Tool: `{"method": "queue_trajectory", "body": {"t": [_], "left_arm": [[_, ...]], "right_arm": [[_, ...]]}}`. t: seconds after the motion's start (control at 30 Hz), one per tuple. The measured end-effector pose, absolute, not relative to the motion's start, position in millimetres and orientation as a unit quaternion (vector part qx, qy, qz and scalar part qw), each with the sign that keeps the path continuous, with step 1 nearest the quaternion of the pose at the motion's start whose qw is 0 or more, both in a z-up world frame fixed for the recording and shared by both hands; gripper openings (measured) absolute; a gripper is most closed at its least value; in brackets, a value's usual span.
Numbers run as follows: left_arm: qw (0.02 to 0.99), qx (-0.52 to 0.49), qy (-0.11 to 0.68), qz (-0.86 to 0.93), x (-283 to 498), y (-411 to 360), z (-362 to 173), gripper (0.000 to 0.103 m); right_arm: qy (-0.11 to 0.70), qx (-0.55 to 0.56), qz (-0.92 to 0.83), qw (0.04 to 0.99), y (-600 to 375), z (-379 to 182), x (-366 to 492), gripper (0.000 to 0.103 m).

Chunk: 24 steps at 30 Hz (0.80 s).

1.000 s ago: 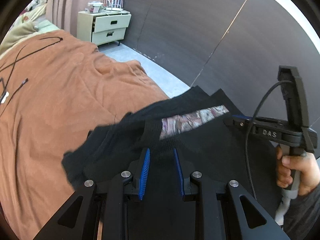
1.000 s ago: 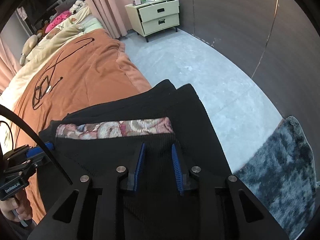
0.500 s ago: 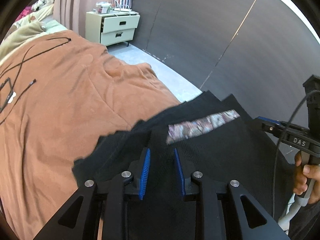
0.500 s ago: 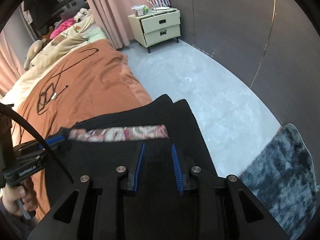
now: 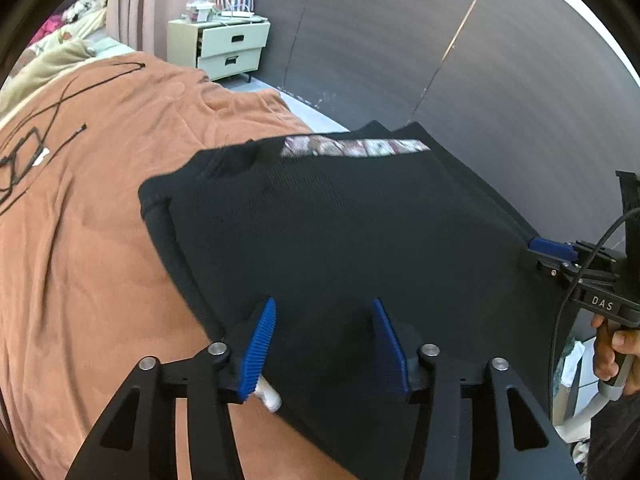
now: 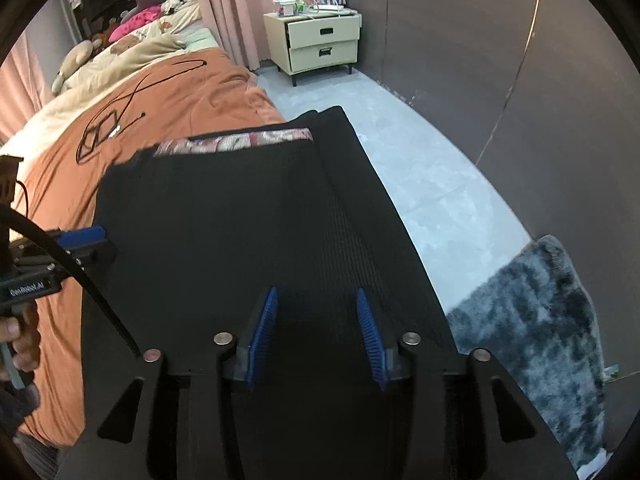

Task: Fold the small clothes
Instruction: 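Lower the folded black stack onto the bed corner with both grippers, then open both grippers and withdraw them from the folded stack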

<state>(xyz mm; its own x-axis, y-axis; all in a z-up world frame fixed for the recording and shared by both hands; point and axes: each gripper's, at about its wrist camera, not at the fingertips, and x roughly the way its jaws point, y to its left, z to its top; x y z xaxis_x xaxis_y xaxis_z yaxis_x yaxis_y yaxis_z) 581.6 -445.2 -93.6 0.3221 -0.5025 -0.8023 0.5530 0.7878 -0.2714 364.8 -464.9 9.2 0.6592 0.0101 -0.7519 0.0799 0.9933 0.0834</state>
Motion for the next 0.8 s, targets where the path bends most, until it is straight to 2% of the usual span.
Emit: {"method": "queue_trajectory", "body": {"t": [0.13, 0.27, 0.37, 0.63, 0.7, 0.8], "left_arm": [[0.805, 0.03, 0.492, -0.33, 558, -443, -93, 0.06], [0.795, 0.042, 0.506, -0.331, 534, -442, -100, 0.061], [0.79, 0.048, 0.516, -0.328, 519, -439, -104, 0.061], [0.786, 0.032, 0.518, -0.336, 480, -414, -89, 0.061], [0.79, 0.032, 0.512, -0.335, 472, -406, -81, 0.065], [0.801, 0.034, 0.495, -0.334, 456, -392, -64, 0.08]], "right_arm": [[0.414, 0.04, -0.037, 0.909, -461, 6, 339, 0.04], [0.422, 0.028, -0.062, 0.904, -460, -3, 317, 0.04], [0.429, 0.073, -0.076, 0.897, -472, -9, 299, 0.04], [0.411, 0.091, -0.096, 0.902, -463, 7, 253, 0.04], [0.4, 0.09, -0.097, 0.907, -455, 14, 242, 0.056], [0.379, 0.101, -0.087, 0.916, -439, 24, 219, 0.068]]}}
